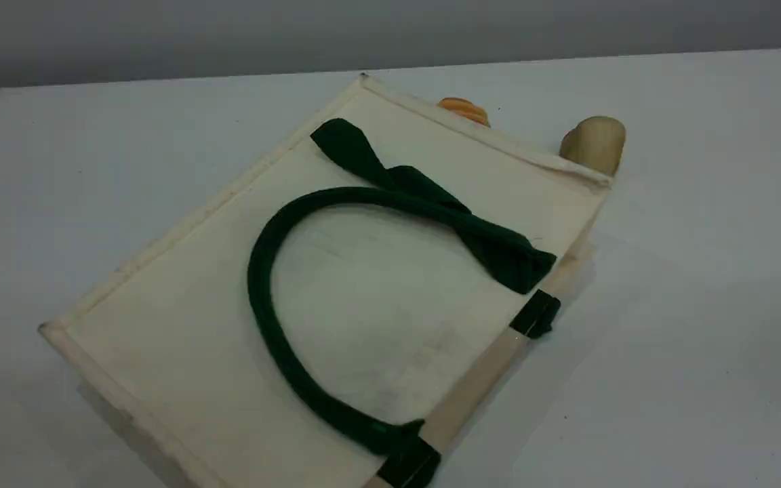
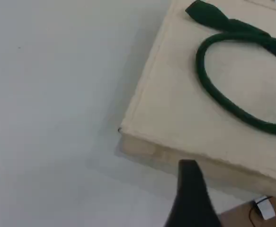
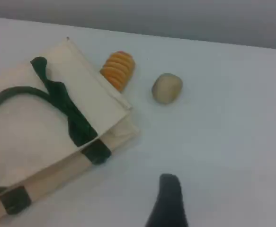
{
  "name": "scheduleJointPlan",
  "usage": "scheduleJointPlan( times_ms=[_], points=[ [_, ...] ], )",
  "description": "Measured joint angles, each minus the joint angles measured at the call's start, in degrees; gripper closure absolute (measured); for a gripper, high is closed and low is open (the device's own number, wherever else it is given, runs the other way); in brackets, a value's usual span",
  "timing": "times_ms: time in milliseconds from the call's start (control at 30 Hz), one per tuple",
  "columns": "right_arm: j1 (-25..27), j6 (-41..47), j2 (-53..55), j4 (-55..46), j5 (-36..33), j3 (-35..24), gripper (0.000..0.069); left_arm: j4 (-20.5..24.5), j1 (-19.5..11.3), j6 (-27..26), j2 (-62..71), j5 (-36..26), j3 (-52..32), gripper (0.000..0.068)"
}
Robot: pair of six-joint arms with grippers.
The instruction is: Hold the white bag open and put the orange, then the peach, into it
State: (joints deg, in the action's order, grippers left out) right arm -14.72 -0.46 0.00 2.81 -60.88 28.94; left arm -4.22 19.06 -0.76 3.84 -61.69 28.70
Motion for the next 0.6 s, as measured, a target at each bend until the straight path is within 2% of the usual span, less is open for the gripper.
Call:
scheduleJointPlan(
  times_ms=[333, 600],
  points=[
    [1.09, 0.0, 0.0, 0.17, -0.07, 0.0, 0.0156, -0.19, 0.0, -0.18, 0.0, -0.11, 0.05, 0.0251],
    [15.11, 0.0, 0.0, 0.37, -0.07, 0.0, 0.0156, -0.24, -0.86, -0.18, 0.0, -0.19, 0.1, 0.0251]
  ],
)
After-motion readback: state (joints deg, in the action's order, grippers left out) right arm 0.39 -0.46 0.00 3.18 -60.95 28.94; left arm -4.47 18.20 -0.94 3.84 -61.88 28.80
